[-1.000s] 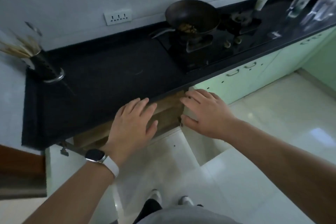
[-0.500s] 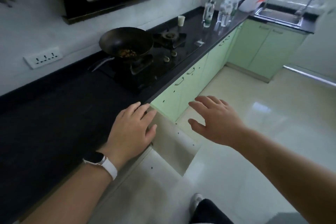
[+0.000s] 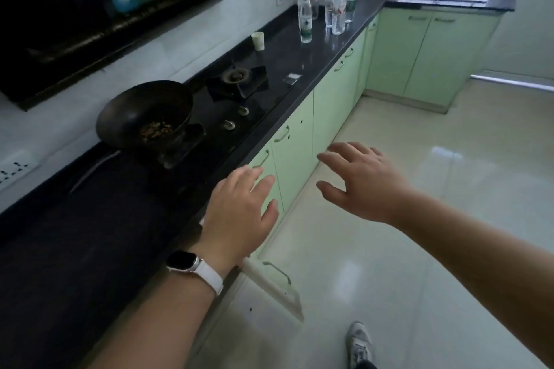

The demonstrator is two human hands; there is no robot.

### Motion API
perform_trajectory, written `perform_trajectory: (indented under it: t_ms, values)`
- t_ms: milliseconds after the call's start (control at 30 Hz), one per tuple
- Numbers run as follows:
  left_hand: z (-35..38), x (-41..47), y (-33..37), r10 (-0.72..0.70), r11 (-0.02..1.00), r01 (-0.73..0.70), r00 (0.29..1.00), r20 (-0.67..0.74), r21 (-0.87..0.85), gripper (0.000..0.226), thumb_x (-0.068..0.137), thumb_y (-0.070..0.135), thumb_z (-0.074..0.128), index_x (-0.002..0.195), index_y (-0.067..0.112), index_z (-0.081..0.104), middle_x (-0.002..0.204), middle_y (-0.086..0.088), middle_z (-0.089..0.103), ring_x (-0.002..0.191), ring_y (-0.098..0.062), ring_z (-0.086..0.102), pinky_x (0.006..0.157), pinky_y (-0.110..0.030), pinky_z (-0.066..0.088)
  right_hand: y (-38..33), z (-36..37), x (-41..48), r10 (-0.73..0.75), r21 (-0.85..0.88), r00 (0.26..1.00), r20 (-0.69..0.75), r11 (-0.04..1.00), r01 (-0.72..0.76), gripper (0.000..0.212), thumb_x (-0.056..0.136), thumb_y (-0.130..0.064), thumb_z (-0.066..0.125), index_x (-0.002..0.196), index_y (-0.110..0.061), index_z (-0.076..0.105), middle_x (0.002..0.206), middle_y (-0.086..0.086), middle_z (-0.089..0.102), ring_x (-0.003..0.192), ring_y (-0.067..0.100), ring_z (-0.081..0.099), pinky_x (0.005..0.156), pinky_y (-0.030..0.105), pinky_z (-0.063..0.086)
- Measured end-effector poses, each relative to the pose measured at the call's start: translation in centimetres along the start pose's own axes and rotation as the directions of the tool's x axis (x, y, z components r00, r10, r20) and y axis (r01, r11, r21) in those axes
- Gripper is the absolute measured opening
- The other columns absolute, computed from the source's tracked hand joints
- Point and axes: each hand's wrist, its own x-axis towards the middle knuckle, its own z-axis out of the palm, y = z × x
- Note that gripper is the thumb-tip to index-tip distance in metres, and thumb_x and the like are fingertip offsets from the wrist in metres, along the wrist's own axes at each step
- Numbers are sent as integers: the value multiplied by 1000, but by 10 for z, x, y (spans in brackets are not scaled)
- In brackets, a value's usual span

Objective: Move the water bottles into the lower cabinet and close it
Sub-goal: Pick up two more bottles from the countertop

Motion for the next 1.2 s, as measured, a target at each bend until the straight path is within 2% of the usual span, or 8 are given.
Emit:
perform_trajectory:
  t_ms: [133, 300, 633, 967, 1200]
  values:
    - [23, 81, 39, 106, 993, -106, 994, 6, 54, 43, 88, 35, 53, 121, 10, 67, 126, -14, 65, 122, -37, 57, 92, -49, 49, 83, -12, 13, 41, 10, 999, -4, 999, -41, 66, 89, -62, 29, 135, -22, 55, 133, 6, 57, 125, 31, 50, 99, 43, 40]
    - [39, 167, 83, 145, 988, -144, 989, -11, 61, 45, 88, 37, 50, 120, 10, 67, 125, -14, 65, 120, -37, 57, 90, -49, 49, 173, -28, 17, 114, -14, 993, -14, 993, -115, 67, 89, -63, 27, 137, -23, 52, 135, 5, 55, 125, 29, 49, 100, 42, 40]
    - [83, 260, 145, 248, 968, -248, 969, -21, -35, 44, 88, 39, 49, 119, 14, 66, 124, -10, 64, 119, -33, 57, 89, -48, 49, 268, -46, 23, 245, 24, 963, -114, 969, -244, 63, 89, -61, 35, 129, -20, 60, 128, 7, 61, 117, 32, 56, 93, 44, 45]
    - [141, 407, 130, 337, 935, -341, 940, -56, -101, 46, 87, 39, 49, 122, 13, 66, 126, -11, 64, 119, -34, 59, 91, -49, 49, 347, -43, 115, 316, -68, 942, -117, 943, -325, 63, 88, -61, 34, 130, -21, 59, 128, 7, 60, 118, 31, 55, 94, 42, 44]
    - [175, 520, 80, 315, 930, -327, 944, -95, -168, 47, 88, 40, 48, 123, 14, 66, 129, -10, 63, 120, -33, 58, 93, -51, 48, 386, -44, 224, 328, -120, 939, -103, 933, -340, 62, 88, -61, 36, 128, -20, 61, 127, 6, 61, 118, 31, 55, 94, 42, 44]
